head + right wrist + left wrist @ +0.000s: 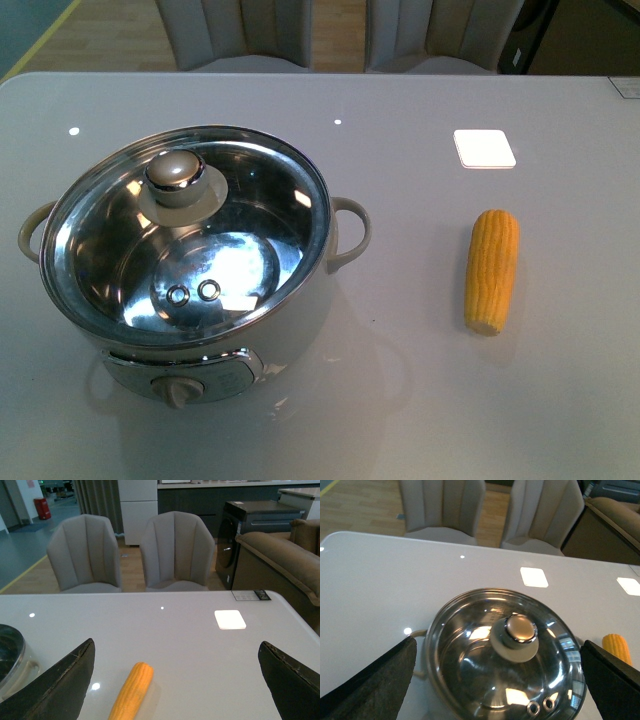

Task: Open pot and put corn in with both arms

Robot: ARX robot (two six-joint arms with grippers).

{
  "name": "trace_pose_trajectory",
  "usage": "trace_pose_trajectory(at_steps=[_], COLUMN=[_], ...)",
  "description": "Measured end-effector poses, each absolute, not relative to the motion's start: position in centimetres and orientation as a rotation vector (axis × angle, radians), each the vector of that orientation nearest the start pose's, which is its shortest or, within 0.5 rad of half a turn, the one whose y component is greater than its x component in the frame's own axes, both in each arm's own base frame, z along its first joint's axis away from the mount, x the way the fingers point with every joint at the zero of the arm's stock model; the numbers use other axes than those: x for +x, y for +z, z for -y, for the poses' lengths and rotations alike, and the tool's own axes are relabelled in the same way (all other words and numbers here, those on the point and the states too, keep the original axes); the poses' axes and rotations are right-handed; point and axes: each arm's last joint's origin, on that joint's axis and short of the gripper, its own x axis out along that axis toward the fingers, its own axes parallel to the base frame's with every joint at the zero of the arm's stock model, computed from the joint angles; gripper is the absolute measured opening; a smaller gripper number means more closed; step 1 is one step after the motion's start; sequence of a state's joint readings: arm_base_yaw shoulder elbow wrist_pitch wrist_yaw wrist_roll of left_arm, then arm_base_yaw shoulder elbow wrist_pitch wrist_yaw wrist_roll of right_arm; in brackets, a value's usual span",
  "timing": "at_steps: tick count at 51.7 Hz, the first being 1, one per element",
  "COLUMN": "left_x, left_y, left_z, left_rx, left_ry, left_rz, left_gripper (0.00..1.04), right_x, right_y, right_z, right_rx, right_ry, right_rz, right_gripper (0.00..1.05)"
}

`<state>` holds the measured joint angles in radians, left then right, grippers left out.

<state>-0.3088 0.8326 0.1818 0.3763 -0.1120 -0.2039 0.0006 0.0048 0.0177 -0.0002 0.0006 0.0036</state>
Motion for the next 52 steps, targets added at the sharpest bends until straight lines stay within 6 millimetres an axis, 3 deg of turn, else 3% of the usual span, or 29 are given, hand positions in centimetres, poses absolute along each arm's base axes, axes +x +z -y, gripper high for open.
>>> trace_pose_trajectory(at_steps=[7, 15, 22, 31, 40, 52], left_x=[19.2, 22.9, 24.7, 26.0, 26.3, 26.8], left_y=[16.5, 14.2, 12.8, 11.6, 8.9, 7.1], left_z=[6.8, 8.7, 9.5, 10.6, 12.0, 12.4], left_rx=[-0.09, -0.023, 0.004, 0.03, 0.056, 0.058], left_ry=[-0.19, -0.2, -0.184, -0.195, -0.22, -0.191], left_rz=[-0.294, -0.353, -0.376, -0.358, -0.37, -0.395], left_gripper=[0.98, 0.98, 0.98, 0.98, 0.98, 0.98], right_x=[9.7, 9.7, 9.7, 9.7, 9.7, 9.7], right_y=[16.9, 16.9, 16.9, 16.9, 16.9, 16.9], right_z=[0.0, 0.0, 0.0, 0.0, 0.0, 0.0], right_rx=[0.004, 0.004, 0.004, 0.004, 0.004, 0.004], right_ry=[0.0, 0.0, 0.0, 0.0, 0.0, 0.0], right_rz=[0.013, 0.013, 0.013, 0.013, 0.013, 0.013], right_gripper=[0.96, 0.96, 0.96, 0.96, 0.96, 0.96])
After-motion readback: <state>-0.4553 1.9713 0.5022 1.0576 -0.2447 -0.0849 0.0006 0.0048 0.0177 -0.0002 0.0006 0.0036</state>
